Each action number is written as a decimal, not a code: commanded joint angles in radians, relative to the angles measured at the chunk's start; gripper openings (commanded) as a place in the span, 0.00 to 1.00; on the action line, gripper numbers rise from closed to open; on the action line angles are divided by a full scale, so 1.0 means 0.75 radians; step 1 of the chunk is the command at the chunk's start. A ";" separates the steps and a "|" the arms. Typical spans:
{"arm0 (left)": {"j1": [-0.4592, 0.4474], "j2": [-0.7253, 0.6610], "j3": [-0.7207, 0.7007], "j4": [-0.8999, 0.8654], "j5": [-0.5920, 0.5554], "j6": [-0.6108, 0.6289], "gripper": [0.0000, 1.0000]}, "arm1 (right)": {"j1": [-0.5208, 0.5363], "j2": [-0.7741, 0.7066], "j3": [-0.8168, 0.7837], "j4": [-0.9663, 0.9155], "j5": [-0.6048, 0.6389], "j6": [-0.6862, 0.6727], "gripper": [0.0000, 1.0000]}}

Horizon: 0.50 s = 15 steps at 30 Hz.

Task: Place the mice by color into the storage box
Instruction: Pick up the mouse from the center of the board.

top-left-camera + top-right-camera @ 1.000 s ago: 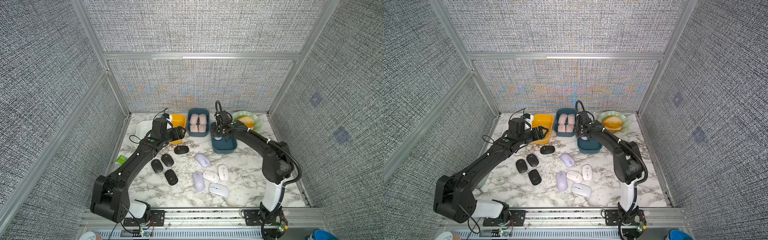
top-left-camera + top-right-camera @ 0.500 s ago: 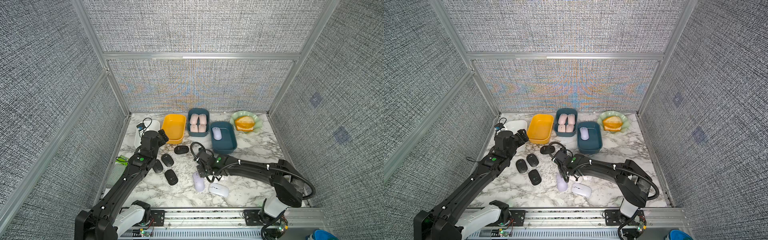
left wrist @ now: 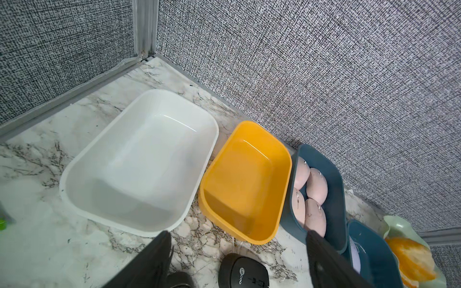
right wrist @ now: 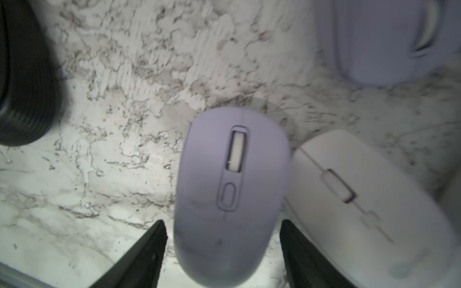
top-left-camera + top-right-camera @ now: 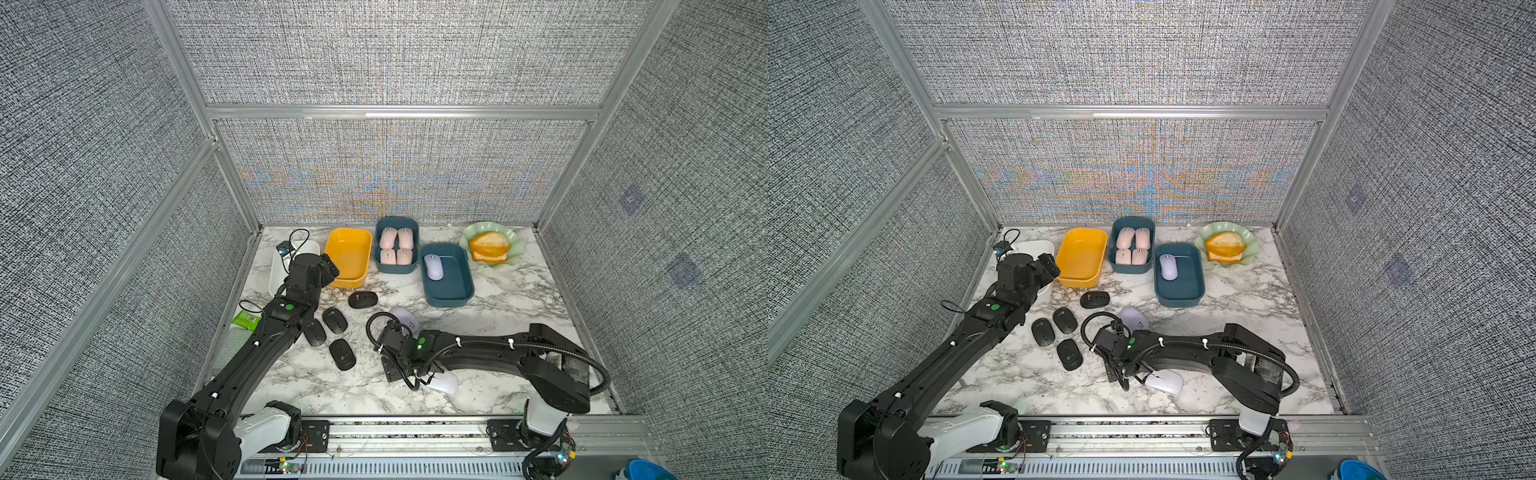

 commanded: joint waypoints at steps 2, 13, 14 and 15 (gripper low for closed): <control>0.001 0.004 0.007 0.012 0.027 0.003 0.85 | 0.017 0.059 0.062 0.011 0.009 0.009 0.74; 0.001 0.009 0.004 0.028 0.046 0.028 0.85 | 0.008 0.180 0.155 -0.050 0.167 -0.051 0.70; 0.002 0.012 0.005 0.029 0.050 0.028 0.85 | 0.006 0.180 0.157 -0.041 0.163 -0.060 0.71; 0.001 0.013 0.004 0.032 0.053 0.028 0.85 | 0.003 0.182 0.163 -0.025 0.159 -0.073 0.73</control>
